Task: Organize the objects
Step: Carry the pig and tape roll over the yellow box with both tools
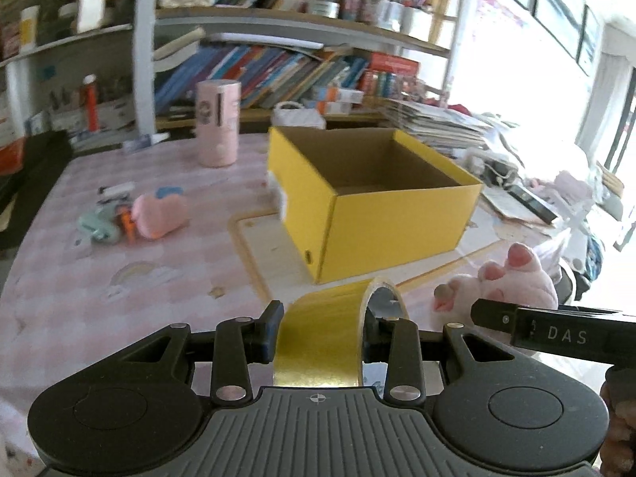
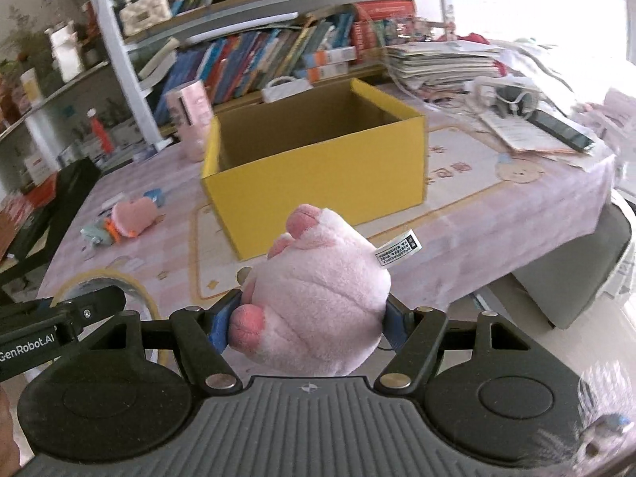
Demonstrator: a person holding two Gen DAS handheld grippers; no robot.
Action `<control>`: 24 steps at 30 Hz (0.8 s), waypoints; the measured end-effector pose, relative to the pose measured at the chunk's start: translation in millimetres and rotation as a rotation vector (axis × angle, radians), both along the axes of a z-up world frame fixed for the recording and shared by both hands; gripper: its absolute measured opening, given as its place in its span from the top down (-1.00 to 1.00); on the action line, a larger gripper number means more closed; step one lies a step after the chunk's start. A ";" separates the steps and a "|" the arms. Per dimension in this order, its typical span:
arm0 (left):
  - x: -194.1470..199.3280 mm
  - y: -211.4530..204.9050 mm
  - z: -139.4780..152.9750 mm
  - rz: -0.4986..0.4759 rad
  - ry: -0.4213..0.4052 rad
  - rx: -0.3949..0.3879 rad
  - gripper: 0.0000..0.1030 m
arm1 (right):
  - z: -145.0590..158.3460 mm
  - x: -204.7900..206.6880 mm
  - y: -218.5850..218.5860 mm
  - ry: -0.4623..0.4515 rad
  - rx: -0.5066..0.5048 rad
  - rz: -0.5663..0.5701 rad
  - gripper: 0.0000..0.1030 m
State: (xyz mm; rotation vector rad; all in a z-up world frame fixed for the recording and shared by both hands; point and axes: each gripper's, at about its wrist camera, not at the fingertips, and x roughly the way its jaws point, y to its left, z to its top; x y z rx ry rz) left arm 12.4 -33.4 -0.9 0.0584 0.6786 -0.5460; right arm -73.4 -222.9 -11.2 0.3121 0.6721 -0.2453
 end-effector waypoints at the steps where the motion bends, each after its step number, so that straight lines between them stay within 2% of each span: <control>1: 0.7 -5.4 0.2 -0.015 -0.004 0.002 0.33 | -0.1 -0.9 -3.7 0.000 0.001 -0.012 -0.34; 6: 3.7 -28.1 2.7 -0.085 -0.028 0.012 0.33 | -1.6 -3.0 -24.8 0.009 0.016 -0.076 -0.34; 12: 13.7 -43.1 9.5 -0.096 -0.062 0.003 0.33 | 1.2 3.6 -41.0 0.003 0.009 -0.100 -0.34; 18: 31.5 -60.4 30.4 -0.103 -0.128 -0.045 0.33 | 19.4 16.4 -55.2 -0.080 -0.045 -0.095 -0.34; 24: 58.9 -83.4 49.1 -0.088 -0.191 -0.071 0.33 | 49.1 48.1 -74.7 -0.189 -0.119 -0.051 -0.34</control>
